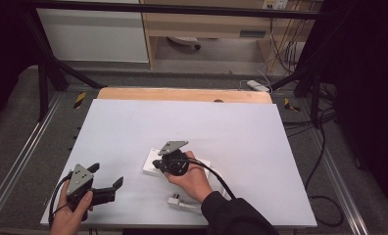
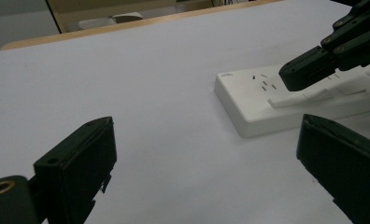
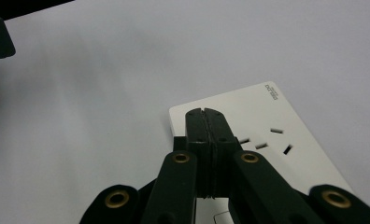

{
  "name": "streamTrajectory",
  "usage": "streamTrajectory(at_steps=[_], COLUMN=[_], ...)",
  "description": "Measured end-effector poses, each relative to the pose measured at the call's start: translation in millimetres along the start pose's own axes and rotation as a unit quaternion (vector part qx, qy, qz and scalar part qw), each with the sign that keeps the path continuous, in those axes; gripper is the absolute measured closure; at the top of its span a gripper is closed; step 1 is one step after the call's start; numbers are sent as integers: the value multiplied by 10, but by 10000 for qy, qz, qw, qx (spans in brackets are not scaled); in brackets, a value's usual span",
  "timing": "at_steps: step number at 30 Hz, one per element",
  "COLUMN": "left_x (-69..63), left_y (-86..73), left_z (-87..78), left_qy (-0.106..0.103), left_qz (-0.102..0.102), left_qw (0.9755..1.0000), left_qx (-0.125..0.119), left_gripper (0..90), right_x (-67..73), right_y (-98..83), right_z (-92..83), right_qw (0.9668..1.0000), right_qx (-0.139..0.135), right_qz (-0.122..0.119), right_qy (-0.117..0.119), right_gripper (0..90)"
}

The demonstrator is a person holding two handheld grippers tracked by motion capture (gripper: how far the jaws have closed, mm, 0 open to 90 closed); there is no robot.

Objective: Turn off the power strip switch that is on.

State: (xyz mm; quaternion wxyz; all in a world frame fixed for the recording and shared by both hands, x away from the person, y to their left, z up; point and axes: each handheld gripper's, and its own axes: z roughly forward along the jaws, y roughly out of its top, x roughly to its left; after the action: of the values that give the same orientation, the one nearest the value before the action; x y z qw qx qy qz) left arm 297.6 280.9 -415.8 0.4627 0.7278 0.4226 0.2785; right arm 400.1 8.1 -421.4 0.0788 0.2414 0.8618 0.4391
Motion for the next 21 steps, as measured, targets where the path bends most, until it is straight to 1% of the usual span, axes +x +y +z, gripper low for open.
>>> streamTrajectory(at_steps=[10,21], left_x=[-1,-2], left_y=[-1,-1], left_z=[2,3], left_qy=[-3,0], left_qz=[13,14], left_qw=[10000,10000], left_qx=[-1,-5], left_gripper=[48,48], right_x=[-3,-1], right_y=[-23,-29], right_z=[90,143], right_qw=[10000,9999], right_qx=[87,166], right_qz=[19,30], right_qy=[-11,-25], right_gripper=[900,900])
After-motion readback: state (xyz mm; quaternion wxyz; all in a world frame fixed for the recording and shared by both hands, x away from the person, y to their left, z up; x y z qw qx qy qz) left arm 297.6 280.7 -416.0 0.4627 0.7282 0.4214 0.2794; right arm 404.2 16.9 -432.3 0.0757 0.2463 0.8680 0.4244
